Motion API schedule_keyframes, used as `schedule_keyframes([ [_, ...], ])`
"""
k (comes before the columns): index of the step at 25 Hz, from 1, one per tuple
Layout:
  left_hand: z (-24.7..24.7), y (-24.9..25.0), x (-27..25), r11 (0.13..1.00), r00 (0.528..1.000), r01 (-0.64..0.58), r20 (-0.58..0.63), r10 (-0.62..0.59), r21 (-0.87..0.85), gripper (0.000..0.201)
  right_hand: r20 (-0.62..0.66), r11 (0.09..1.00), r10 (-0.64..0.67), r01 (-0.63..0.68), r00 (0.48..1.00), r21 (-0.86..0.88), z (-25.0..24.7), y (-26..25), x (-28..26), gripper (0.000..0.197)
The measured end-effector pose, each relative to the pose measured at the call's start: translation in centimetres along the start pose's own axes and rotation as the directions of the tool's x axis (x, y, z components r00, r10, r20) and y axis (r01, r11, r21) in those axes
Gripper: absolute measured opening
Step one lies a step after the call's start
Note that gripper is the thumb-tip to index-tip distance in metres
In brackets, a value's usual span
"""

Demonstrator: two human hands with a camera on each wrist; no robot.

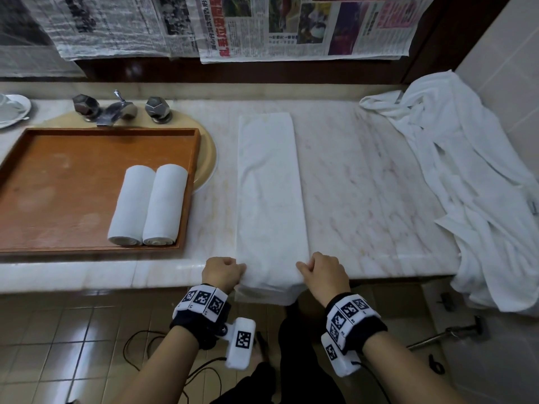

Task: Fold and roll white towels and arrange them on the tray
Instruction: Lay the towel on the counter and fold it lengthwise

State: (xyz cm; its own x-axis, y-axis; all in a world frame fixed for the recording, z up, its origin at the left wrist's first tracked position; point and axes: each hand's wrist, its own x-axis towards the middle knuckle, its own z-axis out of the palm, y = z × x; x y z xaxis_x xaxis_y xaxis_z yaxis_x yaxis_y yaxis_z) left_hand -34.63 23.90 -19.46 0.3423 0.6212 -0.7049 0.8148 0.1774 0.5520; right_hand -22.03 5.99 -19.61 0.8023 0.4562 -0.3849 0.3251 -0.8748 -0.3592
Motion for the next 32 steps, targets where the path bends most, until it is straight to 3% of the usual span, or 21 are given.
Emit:
schedule_keyframes([
  [4, -0.3, -0.3, -0.5, 0.999, 0.999, 0.0, -0.05, -0.003, -0.051, 0.013, 0.03, 1.0, 0.023, -0.023, 0.999, -0.006, -0.4, -0.1, 0.3, 0.021],
  [11, -0.2, 0.1, -1.2, 0.992, 0.996, 0.018, -0.089, -0.029, -0.127, 0.012, 0.024, 0.998, -0.057, 0.058, 0.998, -0.013, 0.0, 0.1, 0.5, 0.018],
  [15, -0.1, 0.4, -1.6, 0.995, 0.988, -0.018, -0.152, 0.003, -0.097, 0.011, -0.005, 1.0, -0.018, 0.017, 1.0, -0.013, 0.1, 0.2, -0.2, 0.015],
  [16, 0.0, 0.6, -1.8, 0.996, 0.987, -0.032, -0.157, 0.019, -0.084, 0.011, -0.047, 0.997, -0.019, 0.016, 0.999, -0.074, 0.3, 0.0, -0.5, 0.015],
  [18, 0.2, 0.8, -1.8, 0.997, 0.985, -0.061, -0.161, 0.053, -0.047, 0.011, -0.117, 0.982, -0.123, 0.103, 0.985, -0.16, 0.6, -0.9, -0.7, 0.037],
  [19, 0.0, 0.7, -1.5, 0.997, 0.985, -0.066, -0.161, 0.061, -0.03, 0.012, -0.062, 0.962, -0.22, 0.206, 0.974, -0.178, 0.8, -1.5, -0.7, 0.049],
  [21, -0.5, 0.7, -0.7, 0.997, 0.981, -0.06, -0.18, 0.07, 0.056, 0.019, 0.177, 0.865, -0.403, 0.437, 0.898, -0.246, 1.4, -2.1, -0.3, 0.061],
  [23, -0.5, 0.4, 0.4, 0.955, 0.954, -0.12, -0.235, 0.187, 0.273, 0.038, 0.318, 0.811, -0.414, 0.505, 0.853, -0.297, 2.3, -2.0, 0.6, 0.066],
  [24, -0.2, 0.5, 0.8, 0.907, 0.922, -0.23, -0.219, 0.32, 0.353, 0.051, 0.296, 0.841, -0.365, 0.449, 0.883, -0.302, 2.6, -2.0, 1.2, 0.072],
  [26, 1.2, 0.9, 1.1, 0.728, 0.833, -0.493, 0.016, 0.553, 0.477, 0.068, 0.243, 0.872, -0.313, 0.379, 0.918, -0.309, 3.1, -2.3, 1.8, 0.077],
  [28, 2.3, 0.4, 2.1, 0.565, 0.785, -0.598, 0.272, 0.557, 0.568, 0.07, 0.267, 0.831, -0.368, 0.444, 0.891, -0.336, 3.0, -2.6, 2.2, 0.073],
  [29, 2.2, 0.3, 2.9, 0.575, 0.81, -0.567, 0.275, 0.517, 0.59, 0.069, 0.271, 0.822, -0.372, 0.45, 0.888, -0.349, 2.7, -2.5, 2.9, 0.071],
  [31, 1.5, 1.1, 3.8, 0.716, 0.915, -0.366, 0.092, 0.392, 0.595, 0.067, 0.192, 0.91, -0.208, 0.261, 0.959, -0.321, 1.5, -2.5, 4.5, 0.07],
  [32, 1.4, 1.9, 3.9, 0.739, 0.928, -0.33, 0.057, 0.369, 0.587, 0.066, 0.158, 0.937, -0.142, 0.184, 0.977, -0.298, 1.0, -2.7, 5.1, 0.072],
])
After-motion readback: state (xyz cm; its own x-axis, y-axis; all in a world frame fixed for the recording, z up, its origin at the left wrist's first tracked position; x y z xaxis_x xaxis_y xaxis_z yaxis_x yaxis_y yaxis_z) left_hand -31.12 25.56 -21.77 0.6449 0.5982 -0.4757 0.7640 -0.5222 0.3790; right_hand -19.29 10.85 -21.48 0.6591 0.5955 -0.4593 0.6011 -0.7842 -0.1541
